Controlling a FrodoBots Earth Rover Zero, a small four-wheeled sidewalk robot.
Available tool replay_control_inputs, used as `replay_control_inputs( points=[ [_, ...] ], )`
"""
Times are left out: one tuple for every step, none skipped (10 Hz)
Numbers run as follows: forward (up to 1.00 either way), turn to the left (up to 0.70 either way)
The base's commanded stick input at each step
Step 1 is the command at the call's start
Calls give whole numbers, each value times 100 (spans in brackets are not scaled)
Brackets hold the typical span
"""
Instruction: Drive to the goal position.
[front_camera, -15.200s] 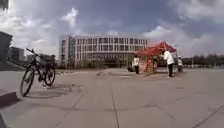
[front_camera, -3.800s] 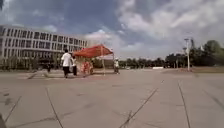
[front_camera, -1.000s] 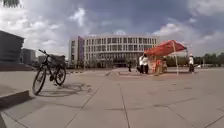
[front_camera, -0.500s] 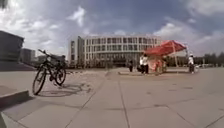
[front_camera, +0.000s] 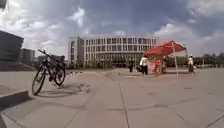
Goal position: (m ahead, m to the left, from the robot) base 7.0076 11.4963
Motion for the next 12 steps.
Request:
replay_control_inputs(
  points=[
    [100, 0],
    [100, 0],
    [100, 0],
    [100, 0],
    [100, 0],
    [100, 0],
    [100, 0],
    [79, 0],
    [0, 0],
    [0, 0],
    [26, 0],
    [83, 0]
  ],
)
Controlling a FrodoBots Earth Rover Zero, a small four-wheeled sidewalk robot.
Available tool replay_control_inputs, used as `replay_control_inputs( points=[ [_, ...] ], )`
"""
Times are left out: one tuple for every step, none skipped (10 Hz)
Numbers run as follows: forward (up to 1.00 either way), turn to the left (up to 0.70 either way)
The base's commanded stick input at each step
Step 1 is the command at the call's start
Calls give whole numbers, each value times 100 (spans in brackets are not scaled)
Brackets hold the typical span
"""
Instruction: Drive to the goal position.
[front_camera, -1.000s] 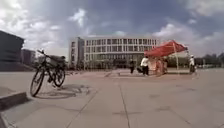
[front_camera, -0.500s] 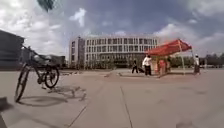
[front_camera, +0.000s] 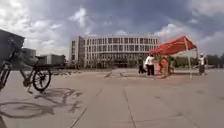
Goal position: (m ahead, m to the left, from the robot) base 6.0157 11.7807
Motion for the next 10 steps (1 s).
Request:
replay_control_inputs(
  points=[
    [99, 0],
    [100, 0],
    [100, 0],
    [99, 0],
    [95, 0],
    [80, 3],
    [73, 36],
    [75, 31],
    [98, 11],
    [100, 2]
  ],
)
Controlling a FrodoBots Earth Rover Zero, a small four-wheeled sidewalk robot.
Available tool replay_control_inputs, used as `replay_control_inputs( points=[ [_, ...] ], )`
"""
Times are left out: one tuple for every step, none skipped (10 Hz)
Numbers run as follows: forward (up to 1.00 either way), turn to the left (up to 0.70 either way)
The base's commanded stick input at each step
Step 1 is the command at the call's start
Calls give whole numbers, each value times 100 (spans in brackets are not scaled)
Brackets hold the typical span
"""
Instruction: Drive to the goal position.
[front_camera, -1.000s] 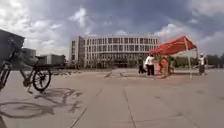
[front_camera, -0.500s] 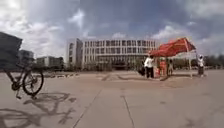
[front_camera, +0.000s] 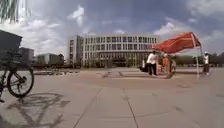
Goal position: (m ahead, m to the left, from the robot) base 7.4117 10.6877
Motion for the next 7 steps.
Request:
replay_control_inputs(
  points=[
    [100, 0],
    [100, 2],
    [100, 34],
    [100, 40],
    [100, 40],
    [100, 40],
    [100, 9]
  ],
)
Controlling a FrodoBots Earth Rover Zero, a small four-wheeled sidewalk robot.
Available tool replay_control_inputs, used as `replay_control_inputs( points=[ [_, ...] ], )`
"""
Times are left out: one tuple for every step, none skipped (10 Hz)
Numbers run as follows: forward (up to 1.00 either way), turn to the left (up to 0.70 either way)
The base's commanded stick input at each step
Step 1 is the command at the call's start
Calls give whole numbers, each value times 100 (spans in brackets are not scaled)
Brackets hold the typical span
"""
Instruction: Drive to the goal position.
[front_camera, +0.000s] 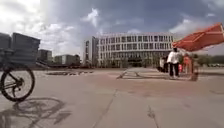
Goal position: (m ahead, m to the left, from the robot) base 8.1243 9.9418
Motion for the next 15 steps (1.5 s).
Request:
replay_control_inputs(
  points=[
    [95, 0],
    [98, 0],
    [100, 0],
    [100, 0],
    [100, 0],
    [100, 0],
    [100, 0],
    [100, 0],
    [100, 0],
    [100, 0],
    [100, 0],
    [100, 0],
    [100, 0],
    [100, 0],
    [100, 4]
  ],
)
